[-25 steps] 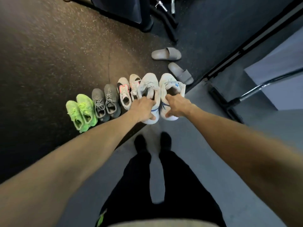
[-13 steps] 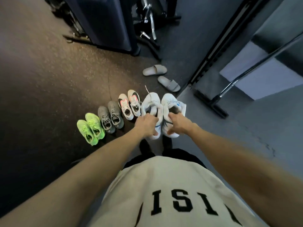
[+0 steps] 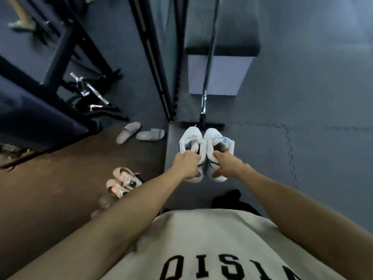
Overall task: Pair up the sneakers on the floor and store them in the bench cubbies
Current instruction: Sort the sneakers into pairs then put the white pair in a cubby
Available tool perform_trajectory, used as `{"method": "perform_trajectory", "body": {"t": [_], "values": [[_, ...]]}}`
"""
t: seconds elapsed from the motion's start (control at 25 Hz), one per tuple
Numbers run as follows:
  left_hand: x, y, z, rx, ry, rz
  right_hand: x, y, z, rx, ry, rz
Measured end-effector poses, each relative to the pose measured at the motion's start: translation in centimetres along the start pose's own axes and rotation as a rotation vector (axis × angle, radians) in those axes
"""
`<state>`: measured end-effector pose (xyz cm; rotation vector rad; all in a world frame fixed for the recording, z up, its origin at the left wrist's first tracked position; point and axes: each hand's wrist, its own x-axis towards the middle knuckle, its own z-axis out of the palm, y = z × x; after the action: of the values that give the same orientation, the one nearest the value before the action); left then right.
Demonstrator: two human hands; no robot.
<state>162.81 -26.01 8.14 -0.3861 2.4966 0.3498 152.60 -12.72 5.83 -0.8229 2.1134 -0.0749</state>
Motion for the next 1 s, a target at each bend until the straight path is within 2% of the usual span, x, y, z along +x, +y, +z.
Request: {"method": "perform_trajectory", "body": {"t": [0.28,0.48,1.0], "values": [[11.6,18.3,-6.4,0.158,0.029,0.204,-2.5,18.9,-8.2,0.173,0.122,0.165],[19.5,28.8,-11.0,0.192,0.047,0.307,-3.4,29.4,-14.9,0.247,0.217,0.242],[46.9,46.5,-26.8,0.248,0.069,0.513,6.3,52.0,-37.3,0.358,0.328,0.377]]}}
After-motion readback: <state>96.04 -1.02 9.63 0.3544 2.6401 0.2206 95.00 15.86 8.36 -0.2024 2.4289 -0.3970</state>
